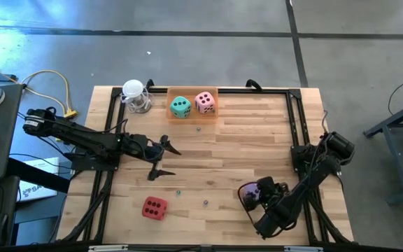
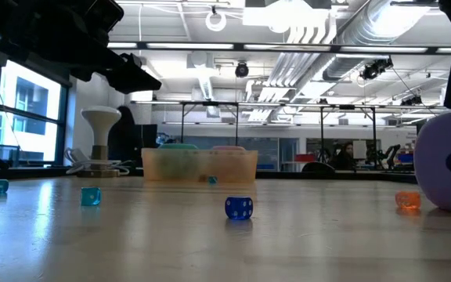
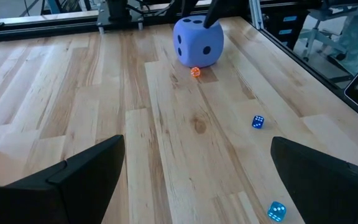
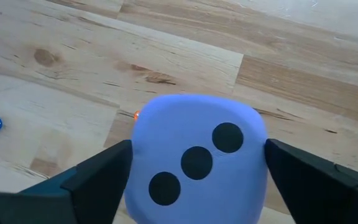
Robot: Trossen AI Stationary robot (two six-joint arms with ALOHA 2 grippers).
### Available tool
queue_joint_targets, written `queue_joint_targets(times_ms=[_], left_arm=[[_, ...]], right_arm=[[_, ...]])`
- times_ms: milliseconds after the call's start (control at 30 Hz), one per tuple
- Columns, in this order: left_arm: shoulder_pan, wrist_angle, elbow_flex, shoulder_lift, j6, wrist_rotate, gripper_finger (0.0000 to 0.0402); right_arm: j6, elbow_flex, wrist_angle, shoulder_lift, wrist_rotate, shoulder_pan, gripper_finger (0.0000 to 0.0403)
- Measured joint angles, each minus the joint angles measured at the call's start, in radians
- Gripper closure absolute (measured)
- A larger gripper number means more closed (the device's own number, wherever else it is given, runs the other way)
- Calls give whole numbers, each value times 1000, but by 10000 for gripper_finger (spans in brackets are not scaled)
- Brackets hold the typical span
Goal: Pick & Place Dice
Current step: Put the large purple die into the bin
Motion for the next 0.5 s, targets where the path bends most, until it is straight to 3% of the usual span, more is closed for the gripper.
queue_joint_targets(times_ms=[133,500], left_arm=[[0,0,0,0,0,0,6],[0,0,0,0,0,0,6]], right_arm=[[5,0,-7,-3,-4,-1,8],[0,0,-12,-3,4,0,3]])
